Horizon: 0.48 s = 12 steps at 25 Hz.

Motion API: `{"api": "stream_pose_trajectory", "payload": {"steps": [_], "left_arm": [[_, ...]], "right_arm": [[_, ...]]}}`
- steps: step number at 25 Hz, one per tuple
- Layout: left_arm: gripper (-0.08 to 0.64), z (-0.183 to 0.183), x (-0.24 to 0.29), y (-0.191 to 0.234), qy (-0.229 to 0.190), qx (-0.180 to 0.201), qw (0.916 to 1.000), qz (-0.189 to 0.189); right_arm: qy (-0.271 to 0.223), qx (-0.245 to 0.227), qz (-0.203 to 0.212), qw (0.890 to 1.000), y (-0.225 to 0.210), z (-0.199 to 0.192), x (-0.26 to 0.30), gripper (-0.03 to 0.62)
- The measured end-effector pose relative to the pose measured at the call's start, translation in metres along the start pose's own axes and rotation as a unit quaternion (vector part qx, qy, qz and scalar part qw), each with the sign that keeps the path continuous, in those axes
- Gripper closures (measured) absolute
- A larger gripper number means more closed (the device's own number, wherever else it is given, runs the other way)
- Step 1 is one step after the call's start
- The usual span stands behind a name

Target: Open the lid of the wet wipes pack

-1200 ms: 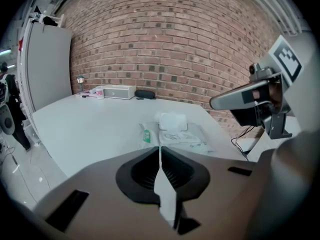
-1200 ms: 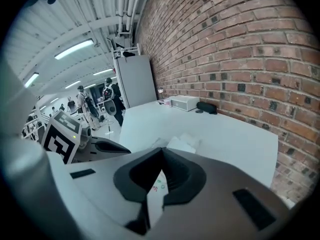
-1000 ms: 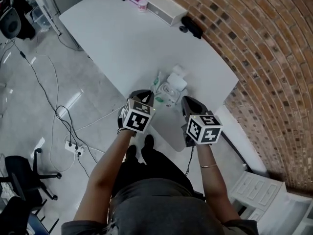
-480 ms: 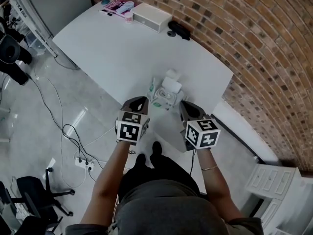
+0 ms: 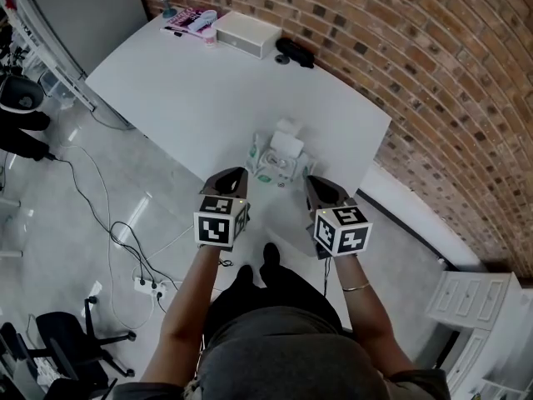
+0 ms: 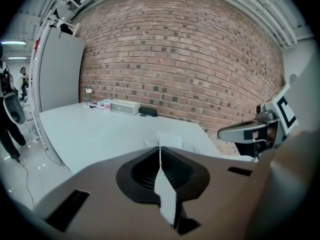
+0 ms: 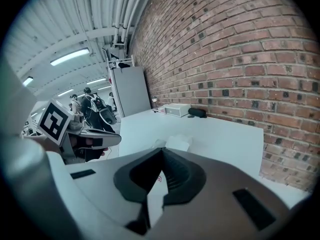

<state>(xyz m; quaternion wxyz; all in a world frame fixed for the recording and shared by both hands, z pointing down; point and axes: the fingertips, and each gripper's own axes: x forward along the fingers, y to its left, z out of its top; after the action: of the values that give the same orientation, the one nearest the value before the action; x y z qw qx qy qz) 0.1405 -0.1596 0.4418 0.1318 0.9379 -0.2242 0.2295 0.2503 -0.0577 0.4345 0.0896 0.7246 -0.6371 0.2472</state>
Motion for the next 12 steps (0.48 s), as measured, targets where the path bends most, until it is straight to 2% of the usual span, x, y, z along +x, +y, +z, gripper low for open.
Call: {"api": "stream_pose_trajectory", "payload": {"steps": [12], "left_arm": [[0.532, -0.0019, -0.0039, -0.0023, -0.007, -0.009, 0.9999, 0.008]], "right_arm": [[-0.01, 0.002, -0.005, 1.0, -0.0003, 0.0005, -0.007, 0.589]]}}
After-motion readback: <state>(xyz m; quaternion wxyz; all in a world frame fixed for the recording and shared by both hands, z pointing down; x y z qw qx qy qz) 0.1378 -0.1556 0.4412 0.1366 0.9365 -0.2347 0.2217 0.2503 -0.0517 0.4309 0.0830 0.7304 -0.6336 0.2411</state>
